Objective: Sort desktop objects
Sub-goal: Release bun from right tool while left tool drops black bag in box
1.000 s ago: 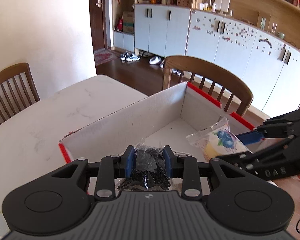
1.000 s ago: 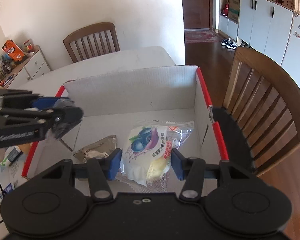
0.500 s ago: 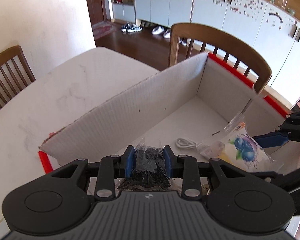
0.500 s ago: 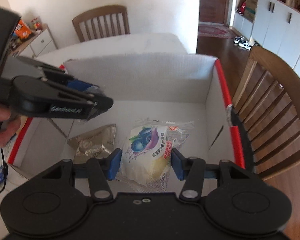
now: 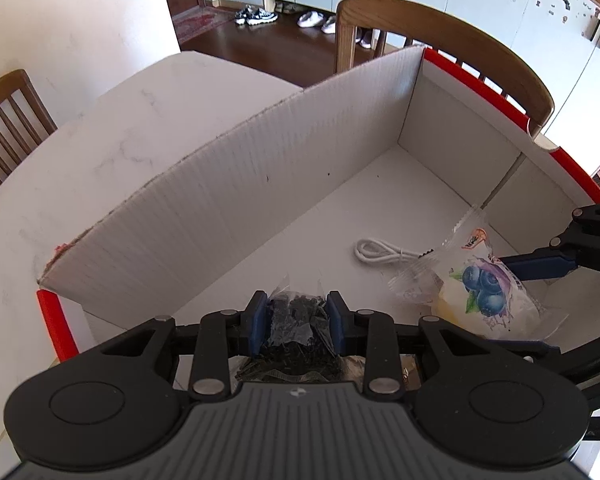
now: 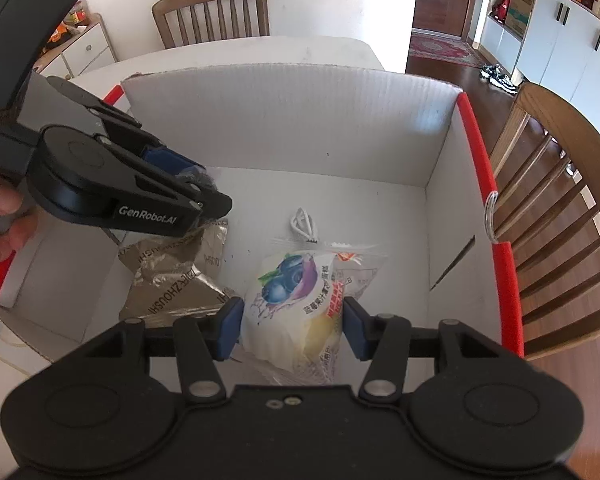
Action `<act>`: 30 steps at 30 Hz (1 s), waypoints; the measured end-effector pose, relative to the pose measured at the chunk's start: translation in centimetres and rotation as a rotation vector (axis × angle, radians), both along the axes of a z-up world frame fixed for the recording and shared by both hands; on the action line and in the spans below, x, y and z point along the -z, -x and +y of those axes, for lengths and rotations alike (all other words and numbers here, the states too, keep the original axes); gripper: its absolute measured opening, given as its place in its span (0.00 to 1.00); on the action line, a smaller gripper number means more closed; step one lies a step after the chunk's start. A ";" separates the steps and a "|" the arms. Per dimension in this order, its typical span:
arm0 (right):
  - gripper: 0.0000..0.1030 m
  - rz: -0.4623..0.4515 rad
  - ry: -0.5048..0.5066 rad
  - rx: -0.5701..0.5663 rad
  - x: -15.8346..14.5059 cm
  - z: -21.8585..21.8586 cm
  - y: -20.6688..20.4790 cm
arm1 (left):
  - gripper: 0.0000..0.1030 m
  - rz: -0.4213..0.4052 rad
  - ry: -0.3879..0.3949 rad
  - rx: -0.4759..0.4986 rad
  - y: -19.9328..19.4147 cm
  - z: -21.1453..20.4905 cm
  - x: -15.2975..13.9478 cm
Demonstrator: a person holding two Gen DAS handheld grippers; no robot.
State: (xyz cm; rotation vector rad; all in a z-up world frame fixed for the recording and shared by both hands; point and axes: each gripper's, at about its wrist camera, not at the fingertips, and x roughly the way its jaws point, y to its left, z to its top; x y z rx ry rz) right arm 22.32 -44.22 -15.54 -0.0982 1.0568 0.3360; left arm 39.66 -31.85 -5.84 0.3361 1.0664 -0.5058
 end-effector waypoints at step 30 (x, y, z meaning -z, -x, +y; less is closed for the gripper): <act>0.65 -0.026 -0.060 0.042 -2.1 -0.9 1.0 | 0.67 -0.065 0.133 -0.042 3.5 2.8 -4.0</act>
